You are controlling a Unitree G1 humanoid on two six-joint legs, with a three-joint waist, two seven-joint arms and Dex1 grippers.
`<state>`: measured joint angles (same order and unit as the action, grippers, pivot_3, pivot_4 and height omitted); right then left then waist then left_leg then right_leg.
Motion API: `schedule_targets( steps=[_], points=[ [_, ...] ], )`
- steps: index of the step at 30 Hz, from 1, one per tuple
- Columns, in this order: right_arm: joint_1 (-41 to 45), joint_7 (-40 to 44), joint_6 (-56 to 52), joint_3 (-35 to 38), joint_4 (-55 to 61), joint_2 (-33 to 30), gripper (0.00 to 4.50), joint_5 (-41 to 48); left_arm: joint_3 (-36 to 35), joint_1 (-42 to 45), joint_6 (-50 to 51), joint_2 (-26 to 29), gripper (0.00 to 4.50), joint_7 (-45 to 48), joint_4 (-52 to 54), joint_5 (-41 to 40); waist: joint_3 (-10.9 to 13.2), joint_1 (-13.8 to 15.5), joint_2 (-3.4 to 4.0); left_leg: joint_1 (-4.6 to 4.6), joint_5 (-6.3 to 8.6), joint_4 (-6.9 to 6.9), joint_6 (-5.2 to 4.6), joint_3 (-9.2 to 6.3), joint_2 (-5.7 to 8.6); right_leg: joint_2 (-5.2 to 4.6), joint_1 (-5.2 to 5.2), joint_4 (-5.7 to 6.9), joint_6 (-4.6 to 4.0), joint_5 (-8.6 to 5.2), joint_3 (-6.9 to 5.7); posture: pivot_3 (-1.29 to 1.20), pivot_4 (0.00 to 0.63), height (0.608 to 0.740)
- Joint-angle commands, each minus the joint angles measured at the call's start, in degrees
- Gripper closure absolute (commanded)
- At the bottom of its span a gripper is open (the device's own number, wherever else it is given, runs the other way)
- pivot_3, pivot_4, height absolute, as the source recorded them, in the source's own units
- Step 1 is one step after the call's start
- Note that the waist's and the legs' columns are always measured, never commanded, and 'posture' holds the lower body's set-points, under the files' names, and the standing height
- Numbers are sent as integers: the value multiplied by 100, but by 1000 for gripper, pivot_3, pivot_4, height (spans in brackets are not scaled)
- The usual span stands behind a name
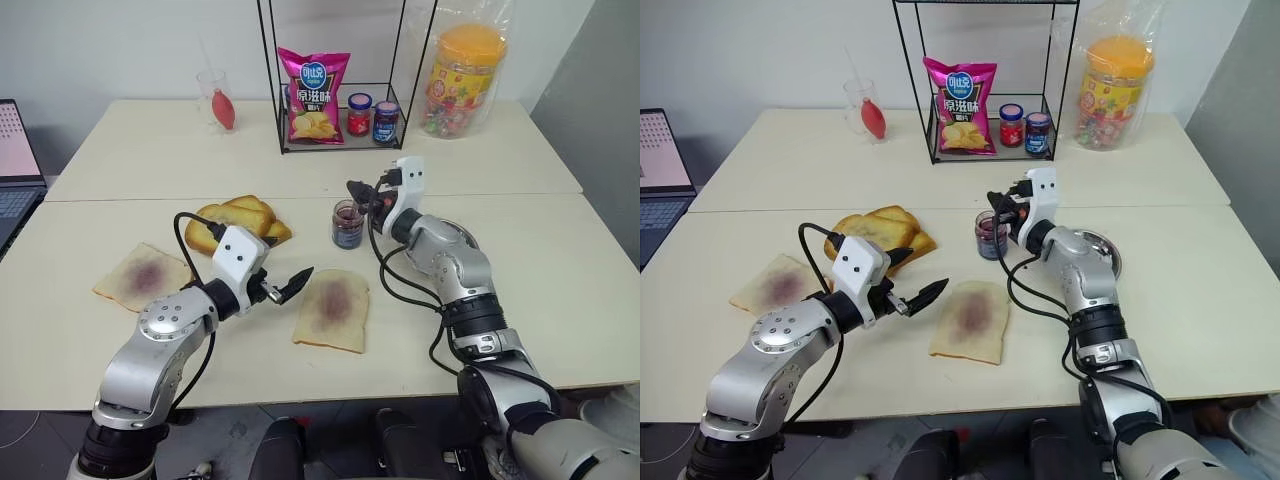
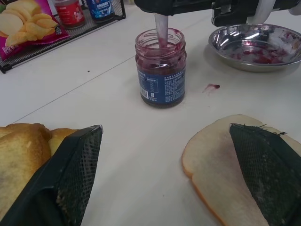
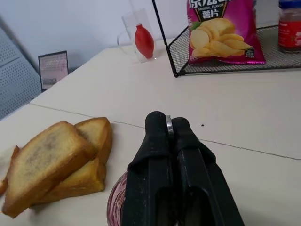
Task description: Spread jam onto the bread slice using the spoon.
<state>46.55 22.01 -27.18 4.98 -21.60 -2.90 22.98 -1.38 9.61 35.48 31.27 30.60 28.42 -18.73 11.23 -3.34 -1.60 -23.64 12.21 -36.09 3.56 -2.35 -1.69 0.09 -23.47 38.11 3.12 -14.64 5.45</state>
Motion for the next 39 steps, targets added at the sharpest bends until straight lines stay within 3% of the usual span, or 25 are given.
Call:
schedule_targets(
  steps=[1,13,39],
  points=[
    [221,-121,-274,287,283,59,4496,334,3,75,-140,-18,0,0,43,29,0,-1,0,0,0,0,0,0,0,0,0,0,0,0,0,0,150,740],
    [449,-665,-957,1184,170,295,4496,1226,152,238,-227,-112,0,-2,-91,58,0,-5,0,-2,0,1,0,-1,0,1,0,-1,0,0,-2,0,150,740],
    [740,-1316,-1165,1938,-101,340,4496,1971,120,337,-312,-167,0,67,-213,110,0,-9,0,-12,0,1,0,-1,0,1,-8,-3,0,0,-3,0,150,740]
  ],
)
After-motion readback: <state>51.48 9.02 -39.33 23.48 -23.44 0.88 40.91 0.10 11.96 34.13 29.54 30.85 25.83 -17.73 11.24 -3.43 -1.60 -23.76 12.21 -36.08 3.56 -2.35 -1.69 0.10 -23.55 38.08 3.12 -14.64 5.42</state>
